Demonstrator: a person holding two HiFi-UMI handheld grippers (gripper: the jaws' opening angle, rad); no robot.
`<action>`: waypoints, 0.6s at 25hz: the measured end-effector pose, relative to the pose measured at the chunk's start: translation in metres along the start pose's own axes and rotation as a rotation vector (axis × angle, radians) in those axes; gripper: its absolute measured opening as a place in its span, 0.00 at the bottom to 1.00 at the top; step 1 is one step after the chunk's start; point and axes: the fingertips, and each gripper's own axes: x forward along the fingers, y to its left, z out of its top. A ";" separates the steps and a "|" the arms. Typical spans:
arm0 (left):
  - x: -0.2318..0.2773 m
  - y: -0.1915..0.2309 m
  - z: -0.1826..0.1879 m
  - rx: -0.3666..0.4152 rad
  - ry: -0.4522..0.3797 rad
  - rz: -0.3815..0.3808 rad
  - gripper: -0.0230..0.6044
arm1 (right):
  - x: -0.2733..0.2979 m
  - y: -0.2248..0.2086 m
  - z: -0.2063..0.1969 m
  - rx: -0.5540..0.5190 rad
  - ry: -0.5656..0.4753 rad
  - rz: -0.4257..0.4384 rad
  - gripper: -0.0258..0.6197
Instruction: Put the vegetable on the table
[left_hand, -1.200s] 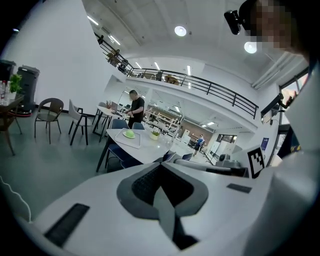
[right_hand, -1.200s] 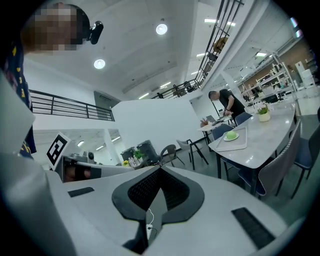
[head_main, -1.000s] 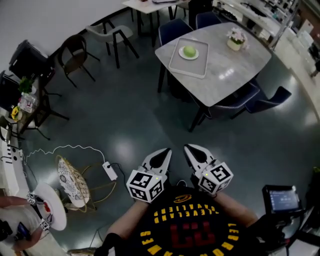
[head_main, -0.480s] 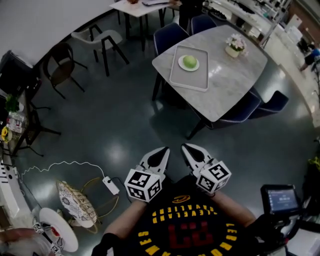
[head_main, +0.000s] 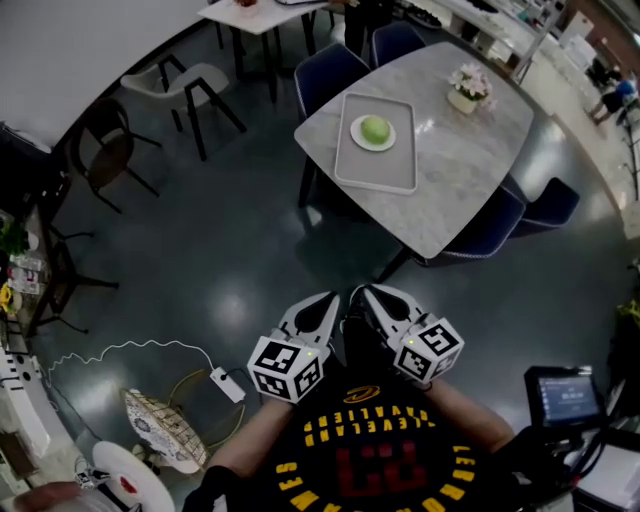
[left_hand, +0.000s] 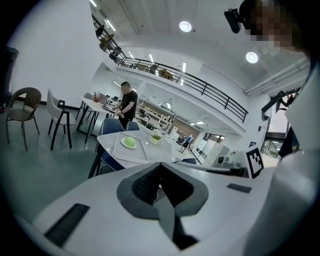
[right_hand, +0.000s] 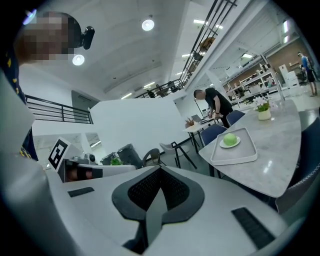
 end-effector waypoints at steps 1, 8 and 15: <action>0.007 0.005 0.007 0.004 0.000 0.006 0.04 | 0.007 -0.006 0.006 0.004 -0.003 0.005 0.05; 0.066 0.041 0.059 0.025 -0.015 0.053 0.04 | 0.060 -0.060 0.057 0.002 -0.030 0.053 0.05; 0.132 0.055 0.105 0.036 -0.031 0.071 0.04 | 0.088 -0.121 0.111 0.002 -0.046 0.065 0.05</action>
